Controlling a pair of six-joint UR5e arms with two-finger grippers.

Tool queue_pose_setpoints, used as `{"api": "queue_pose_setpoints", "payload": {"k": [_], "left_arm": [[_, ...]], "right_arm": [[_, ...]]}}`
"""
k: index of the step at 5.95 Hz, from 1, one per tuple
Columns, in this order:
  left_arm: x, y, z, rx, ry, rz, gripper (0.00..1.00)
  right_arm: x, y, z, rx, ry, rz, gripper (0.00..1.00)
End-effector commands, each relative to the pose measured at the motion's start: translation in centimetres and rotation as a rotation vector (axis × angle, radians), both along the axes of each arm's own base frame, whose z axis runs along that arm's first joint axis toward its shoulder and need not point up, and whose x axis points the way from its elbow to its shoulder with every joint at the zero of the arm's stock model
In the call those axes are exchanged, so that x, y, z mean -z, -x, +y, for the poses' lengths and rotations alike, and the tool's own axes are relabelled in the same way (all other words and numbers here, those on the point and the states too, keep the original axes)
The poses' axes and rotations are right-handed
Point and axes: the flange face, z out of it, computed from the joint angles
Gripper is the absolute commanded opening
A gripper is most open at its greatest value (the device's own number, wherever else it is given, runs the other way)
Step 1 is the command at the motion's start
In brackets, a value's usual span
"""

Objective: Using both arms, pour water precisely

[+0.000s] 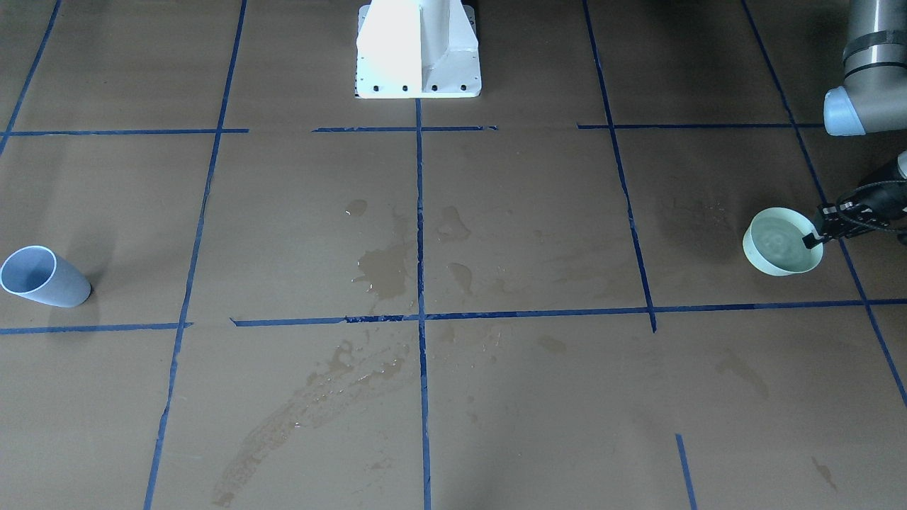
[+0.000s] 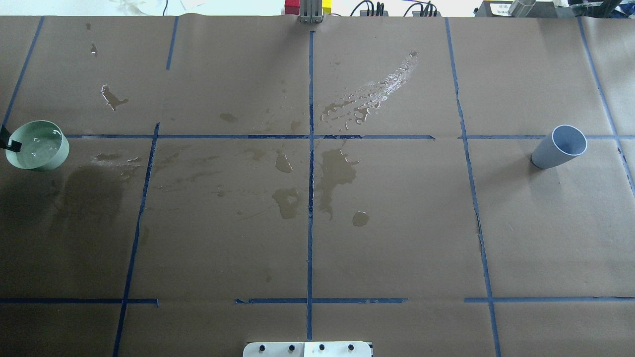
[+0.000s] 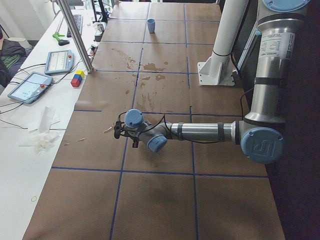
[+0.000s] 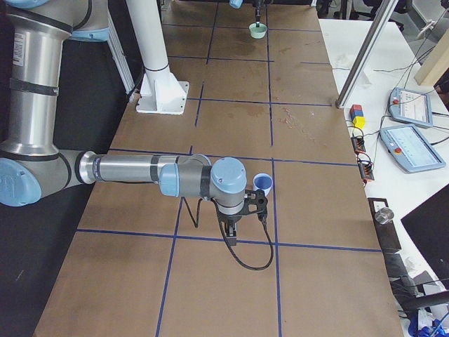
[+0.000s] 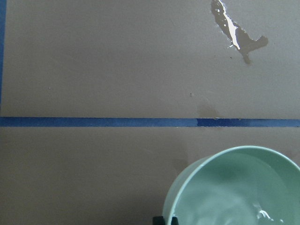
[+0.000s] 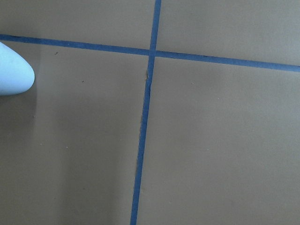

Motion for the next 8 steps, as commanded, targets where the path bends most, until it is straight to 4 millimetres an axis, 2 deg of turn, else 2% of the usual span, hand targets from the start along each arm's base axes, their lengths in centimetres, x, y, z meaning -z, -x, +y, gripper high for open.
{"api": "queue_pose_setpoints", "payload": {"k": [1, 5, 8], "left_arm": [[0.4, -1.0, 0.2, -0.011, 0.008, 0.005, 0.00], [-0.3, -3.7, 1.4, -0.069, 0.022, 0.003, 0.00], [-1.2, -4.8, 1.9, -0.094, 0.036, -0.003, 0.02]], "right_arm": [[-0.1, 0.0, 0.0, 0.000, 0.002, 0.000, 1.00], [-0.1, 0.0, 0.0, 0.000, 0.002, 0.001, 1.00], [-0.1, 0.0, 0.0, 0.000, 0.002, 0.001, 1.00]]}}
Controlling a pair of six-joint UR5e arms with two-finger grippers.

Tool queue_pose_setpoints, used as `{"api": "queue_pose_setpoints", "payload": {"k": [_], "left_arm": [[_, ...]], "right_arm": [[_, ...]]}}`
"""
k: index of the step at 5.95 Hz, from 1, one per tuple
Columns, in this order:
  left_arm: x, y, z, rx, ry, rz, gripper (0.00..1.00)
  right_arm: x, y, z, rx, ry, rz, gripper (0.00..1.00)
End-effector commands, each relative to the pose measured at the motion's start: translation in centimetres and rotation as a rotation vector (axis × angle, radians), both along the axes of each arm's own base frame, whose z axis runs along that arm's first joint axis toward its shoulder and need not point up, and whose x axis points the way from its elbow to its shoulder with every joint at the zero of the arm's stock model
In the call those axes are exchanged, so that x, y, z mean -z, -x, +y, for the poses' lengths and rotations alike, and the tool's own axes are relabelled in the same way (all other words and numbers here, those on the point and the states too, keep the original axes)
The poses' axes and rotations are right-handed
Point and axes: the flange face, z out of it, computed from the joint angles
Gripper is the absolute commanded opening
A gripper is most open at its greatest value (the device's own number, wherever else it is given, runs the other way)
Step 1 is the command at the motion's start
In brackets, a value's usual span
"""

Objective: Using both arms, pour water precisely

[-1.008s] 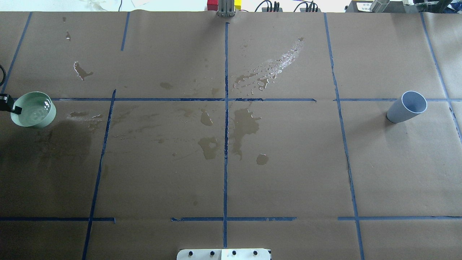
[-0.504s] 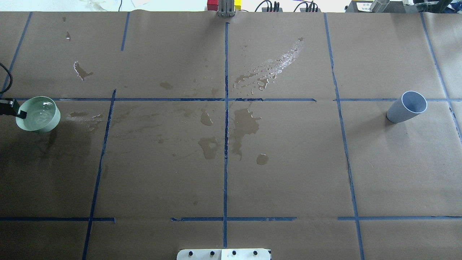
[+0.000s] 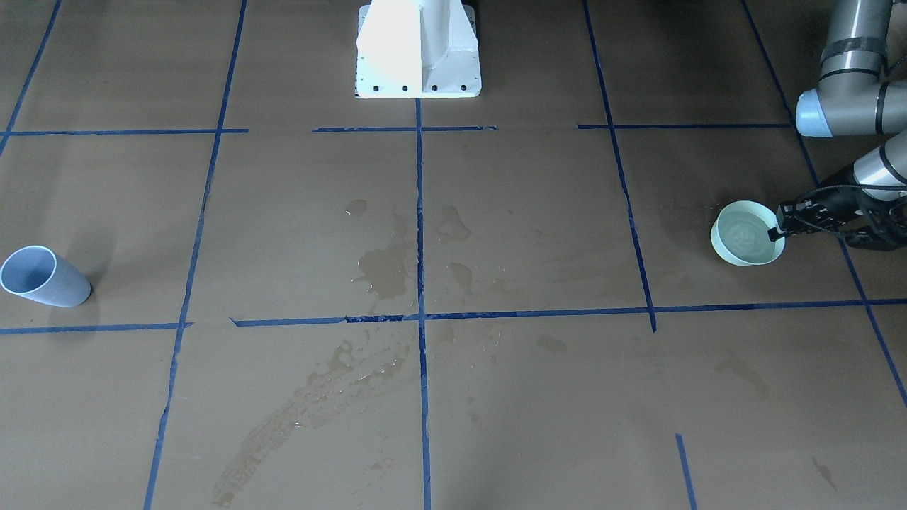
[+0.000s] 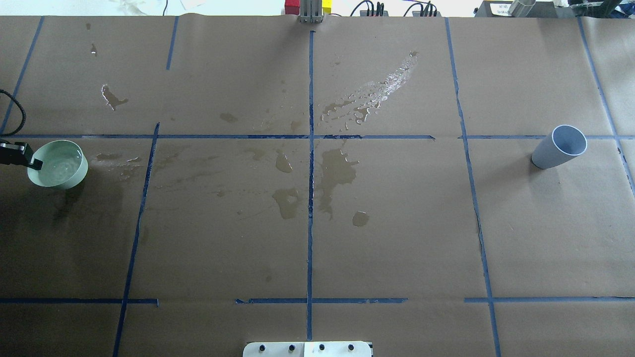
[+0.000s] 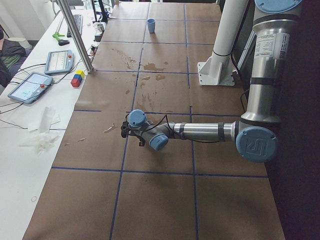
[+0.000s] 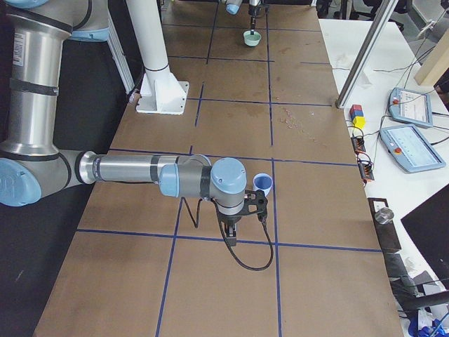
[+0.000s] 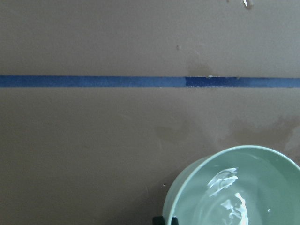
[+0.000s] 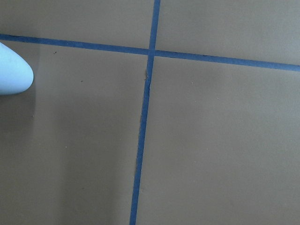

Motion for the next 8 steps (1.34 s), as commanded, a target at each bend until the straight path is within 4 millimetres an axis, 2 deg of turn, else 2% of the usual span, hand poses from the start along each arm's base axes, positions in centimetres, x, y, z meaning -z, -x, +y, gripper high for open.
{"api": "queue_pose_setpoints", "payload": {"k": [1, 2, 3, 5, 6, 7, 8], "left_arm": [[-0.4, -0.7, 0.3, -0.015, 0.004, -0.004, 0.06], [-0.6, -0.7, 0.3, -0.016, 0.007, -0.006, 0.09], [-0.9, -0.7, 0.3, -0.021, 0.005, -0.008, 0.26], [-0.5, -0.8, 0.3, -0.020, -0.002, -0.005, 0.66], [0.4, -0.8, 0.1, -0.020, -0.016, 0.005, 0.99], [2.4, -0.8, 0.0, -0.019, -0.050, 0.018, 1.00], [4.2, 0.0, -0.5, -0.027, -0.146, 0.015, 1.00]], "right_arm": [[0.0, 0.0, 0.0, 0.000, 0.000, 0.000, 1.00], [0.0, 0.0, 0.0, 0.000, 0.000, 0.000, 1.00], [0.1, 0.0, 0.0, 0.000, -0.002, 0.000, 1.00], [0.1, 0.0, 0.0, 0.000, -0.002, 0.000, 1.00], [0.1, 0.0, 0.0, 0.000, -0.002, 0.000, 1.00], [0.1, 0.0, 0.0, 0.000, -0.003, 0.000, 1.00], [0.2, 0.0, 0.0, 0.002, -0.007, 0.000, 1.00]]}}
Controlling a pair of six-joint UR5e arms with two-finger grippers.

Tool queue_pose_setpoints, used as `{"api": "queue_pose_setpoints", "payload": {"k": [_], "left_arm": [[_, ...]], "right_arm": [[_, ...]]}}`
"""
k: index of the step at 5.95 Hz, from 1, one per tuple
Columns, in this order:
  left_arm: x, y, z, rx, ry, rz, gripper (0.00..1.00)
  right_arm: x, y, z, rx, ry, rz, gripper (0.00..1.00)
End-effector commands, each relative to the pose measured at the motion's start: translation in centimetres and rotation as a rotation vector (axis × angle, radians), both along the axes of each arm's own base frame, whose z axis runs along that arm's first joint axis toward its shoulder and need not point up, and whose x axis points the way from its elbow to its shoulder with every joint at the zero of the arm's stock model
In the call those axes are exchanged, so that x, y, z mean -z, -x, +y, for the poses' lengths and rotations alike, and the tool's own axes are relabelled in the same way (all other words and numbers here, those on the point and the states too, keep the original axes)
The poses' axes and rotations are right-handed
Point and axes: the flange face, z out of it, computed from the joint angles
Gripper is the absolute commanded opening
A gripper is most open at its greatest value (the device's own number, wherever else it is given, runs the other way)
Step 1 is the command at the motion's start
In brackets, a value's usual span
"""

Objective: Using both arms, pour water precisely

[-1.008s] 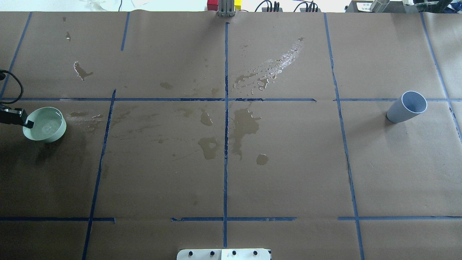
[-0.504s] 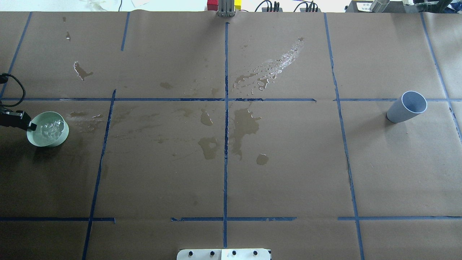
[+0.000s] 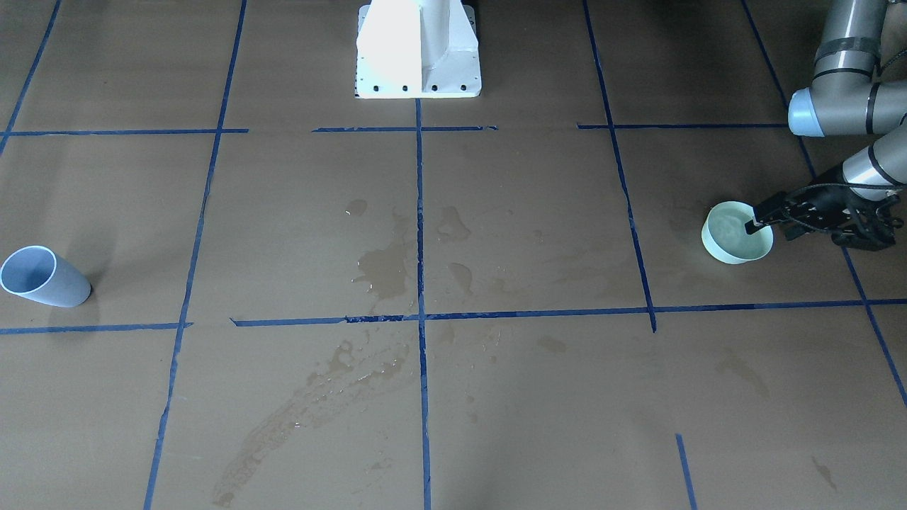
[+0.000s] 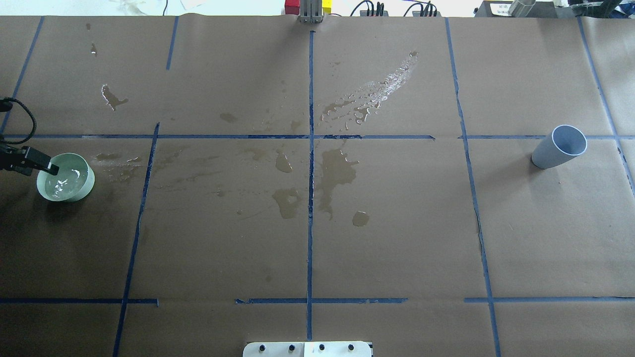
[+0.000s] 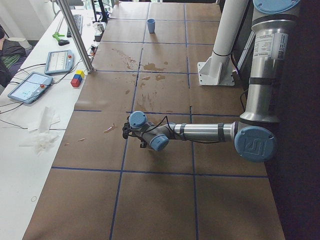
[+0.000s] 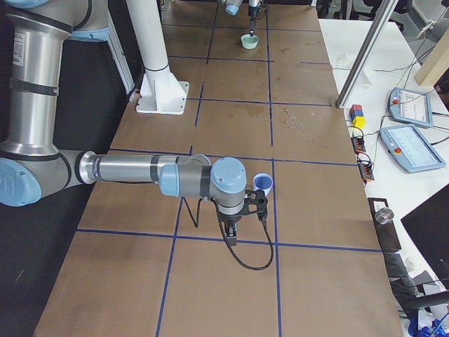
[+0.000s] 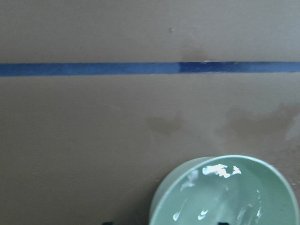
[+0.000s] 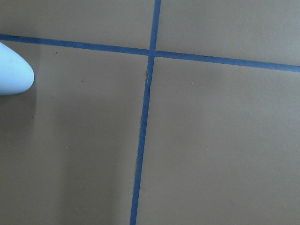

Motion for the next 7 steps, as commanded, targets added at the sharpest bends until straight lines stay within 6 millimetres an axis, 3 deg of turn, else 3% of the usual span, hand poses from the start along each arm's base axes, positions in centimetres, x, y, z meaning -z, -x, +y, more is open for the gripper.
{"api": "queue_pose_setpoints", "payload": {"k": [1, 2, 4, 7], "left_arm": [[1.5, 2.0, -0.8, 0.006, -0.087, -0.011, 1.00], [0.7, 4.3, -1.5, -0.010, -0.112, -0.049, 1.00], [-0.9, 12.8, -2.8, -0.076, -0.175, -0.146, 1.00], [-3.9, 22.8, -1.6, -0.009, 0.037, -0.187, 1.00]], "right_arm": [[0.0, 0.0, 0.0, 0.003, -0.004, 0.002, 1.00], [-0.2, 0.2, 0.0, 0.011, -0.004, 0.005, 1.00], [-0.1, 0.5, -0.2, 0.015, -0.004, 0.005, 1.00], [0.0, 0.6, -0.9, 0.016, 0.001, 0.000, 1.00]]}}
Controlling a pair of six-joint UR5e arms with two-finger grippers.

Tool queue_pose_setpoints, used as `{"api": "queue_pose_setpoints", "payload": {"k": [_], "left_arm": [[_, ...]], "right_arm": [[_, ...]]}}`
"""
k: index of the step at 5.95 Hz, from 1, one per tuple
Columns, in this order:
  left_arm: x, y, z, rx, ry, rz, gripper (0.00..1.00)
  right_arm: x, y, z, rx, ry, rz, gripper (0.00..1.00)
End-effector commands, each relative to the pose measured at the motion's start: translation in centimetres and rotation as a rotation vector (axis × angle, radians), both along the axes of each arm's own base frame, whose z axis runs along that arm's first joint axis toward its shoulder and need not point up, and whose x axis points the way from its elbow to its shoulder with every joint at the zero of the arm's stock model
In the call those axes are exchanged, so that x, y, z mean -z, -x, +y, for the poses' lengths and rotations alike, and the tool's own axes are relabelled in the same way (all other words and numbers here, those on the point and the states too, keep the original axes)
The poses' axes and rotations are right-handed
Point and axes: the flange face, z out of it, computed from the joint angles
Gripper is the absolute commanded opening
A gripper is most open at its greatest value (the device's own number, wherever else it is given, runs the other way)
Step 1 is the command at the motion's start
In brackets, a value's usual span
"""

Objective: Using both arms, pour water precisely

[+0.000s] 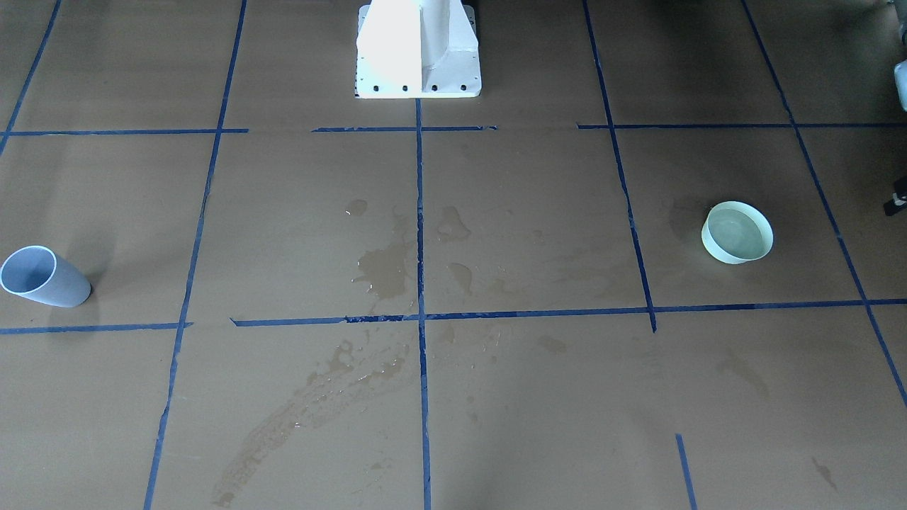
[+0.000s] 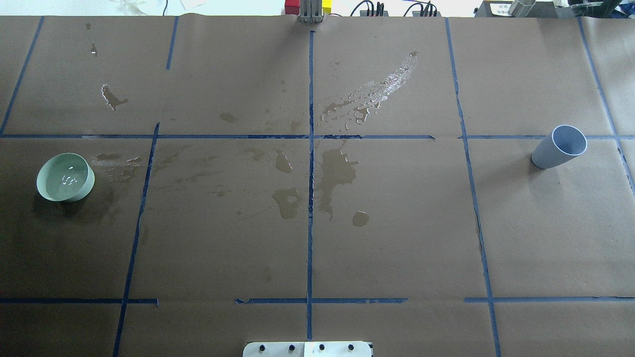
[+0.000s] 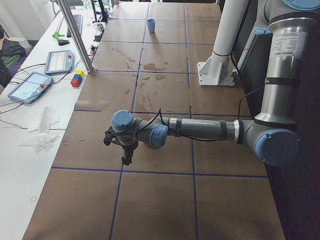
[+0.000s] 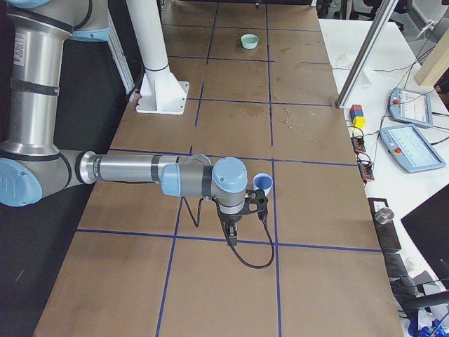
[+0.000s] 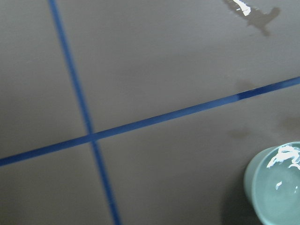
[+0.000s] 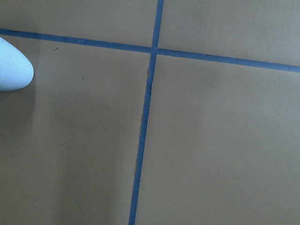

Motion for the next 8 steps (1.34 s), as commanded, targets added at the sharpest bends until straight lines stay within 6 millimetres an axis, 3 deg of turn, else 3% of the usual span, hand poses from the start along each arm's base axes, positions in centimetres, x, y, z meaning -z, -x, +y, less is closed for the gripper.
{"api": "queue_pose_setpoints", "payload": {"k": [1, 3, 6, 8], "left_arm": [[-0.2, 4.4, 1.5, 0.072, 0.074, -0.002, 1.00], [-1.1, 4.4, 5.4, 0.074, 0.097, 0.000, 1.00], [-1.4, 4.3, 5.0, 0.076, 0.093, -0.007, 1.00], [-1.4, 4.1, 6.0, 0.067, 0.087, -0.009, 1.00]], "right_arm": [[0.1, 0.2, -0.6, 0.002, 0.007, -0.007, 1.00], [0.1, 0.8, -0.6, 0.015, 0.018, -0.018, 1.00], [-0.1, 0.9, -0.6, 0.033, 0.005, -0.002, 1.00], [-0.6, 0.9, 0.1, 0.025, 0.028, -0.009, 1.00]]}}
